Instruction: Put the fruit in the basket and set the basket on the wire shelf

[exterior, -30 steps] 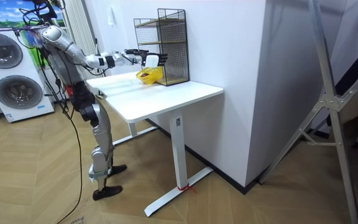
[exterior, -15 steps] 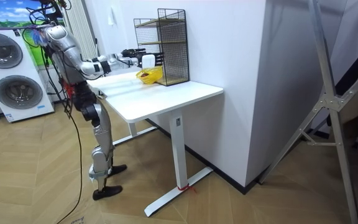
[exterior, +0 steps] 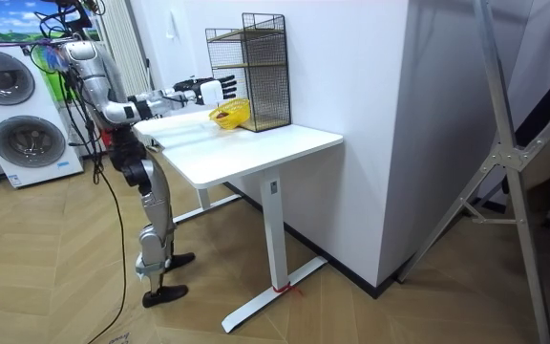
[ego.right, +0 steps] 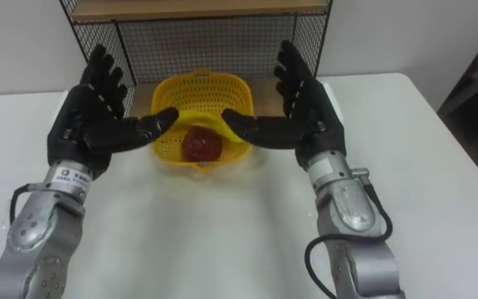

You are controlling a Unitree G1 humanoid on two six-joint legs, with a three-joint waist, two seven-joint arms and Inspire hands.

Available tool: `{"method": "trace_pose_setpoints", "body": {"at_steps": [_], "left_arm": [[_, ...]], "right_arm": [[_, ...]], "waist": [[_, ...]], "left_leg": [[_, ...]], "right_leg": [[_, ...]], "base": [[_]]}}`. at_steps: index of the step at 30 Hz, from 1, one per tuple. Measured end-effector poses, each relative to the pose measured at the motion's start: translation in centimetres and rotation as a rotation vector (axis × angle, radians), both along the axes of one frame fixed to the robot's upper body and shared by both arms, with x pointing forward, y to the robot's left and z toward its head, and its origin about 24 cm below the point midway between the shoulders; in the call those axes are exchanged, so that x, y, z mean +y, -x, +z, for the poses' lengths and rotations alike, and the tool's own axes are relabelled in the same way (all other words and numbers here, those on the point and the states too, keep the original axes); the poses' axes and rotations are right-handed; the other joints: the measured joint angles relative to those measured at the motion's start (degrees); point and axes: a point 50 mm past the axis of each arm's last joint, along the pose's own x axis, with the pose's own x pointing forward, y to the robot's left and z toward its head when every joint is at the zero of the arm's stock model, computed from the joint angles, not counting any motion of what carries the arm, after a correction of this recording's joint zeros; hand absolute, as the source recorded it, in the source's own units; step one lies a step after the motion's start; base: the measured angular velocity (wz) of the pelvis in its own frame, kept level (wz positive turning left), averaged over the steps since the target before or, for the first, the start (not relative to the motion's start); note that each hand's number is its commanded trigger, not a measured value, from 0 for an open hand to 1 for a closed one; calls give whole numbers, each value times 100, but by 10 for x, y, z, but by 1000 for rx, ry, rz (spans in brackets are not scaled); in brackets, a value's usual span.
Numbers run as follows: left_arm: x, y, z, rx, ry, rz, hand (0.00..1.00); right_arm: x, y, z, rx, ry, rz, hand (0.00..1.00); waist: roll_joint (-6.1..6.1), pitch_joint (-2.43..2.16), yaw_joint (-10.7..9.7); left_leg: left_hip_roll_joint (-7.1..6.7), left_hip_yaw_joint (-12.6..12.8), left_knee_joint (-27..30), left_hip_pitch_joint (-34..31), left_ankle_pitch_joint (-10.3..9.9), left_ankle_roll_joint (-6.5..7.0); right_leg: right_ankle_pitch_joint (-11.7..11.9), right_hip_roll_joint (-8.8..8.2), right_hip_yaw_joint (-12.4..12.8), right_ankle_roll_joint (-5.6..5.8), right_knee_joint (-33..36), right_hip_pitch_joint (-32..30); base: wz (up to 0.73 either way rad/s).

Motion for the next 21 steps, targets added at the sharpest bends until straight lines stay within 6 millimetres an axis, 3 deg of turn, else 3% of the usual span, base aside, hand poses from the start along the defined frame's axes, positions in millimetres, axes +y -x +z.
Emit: {"method": "trace_pose_setpoints", "body": {"at_steps": [3, 6, 13, 17, 21], "left_arm": [[-6, 8, -6, 5, -5, -49, 0], [3, 24, -13, 10, -29, -41, 0], [21, 44, -20, 3, -144, 14, 0], [43, 49, 5, -128, -171, 185, 0], [79, 61, 25, -249, -198, 523, 0]], "right_arm": [[-2, 11, -7, 20, 4, -1, 0], [-6, 27, -9, 0, 5, -12, 0], [-13, 41, -4, -70, 83, -78, 0], [-24, 48, 4, -146, 120, -197, 0], [-58, 60, 13, -208, 179, -453, 0]], "waist": [[20, 1, 54], [33, 4, 83], [56, 51, 148], [67, 48, 153], [159, 8, 271]], "left_leg": [[0, -12, 14, -87, 0, 0], [3, 45, -6, -73, 1, -2], [2, 99, -58, -78, -8, -15], [-15, -2, -24, -161, -19, -22], [-17, -22, -35, -131, -27, -25]], "right_leg": [[-16, 9, 11, 7, -2, -72], [-40, 5, 83, 6, -2, -114], [-38, 12, 135, 3, -10, -137], [-35, 11, 45, -1, -17, -171], [-31, 13, 20, 1, -3, -144]], "base": [[2], [-9], [-3], [9], [0]]}}
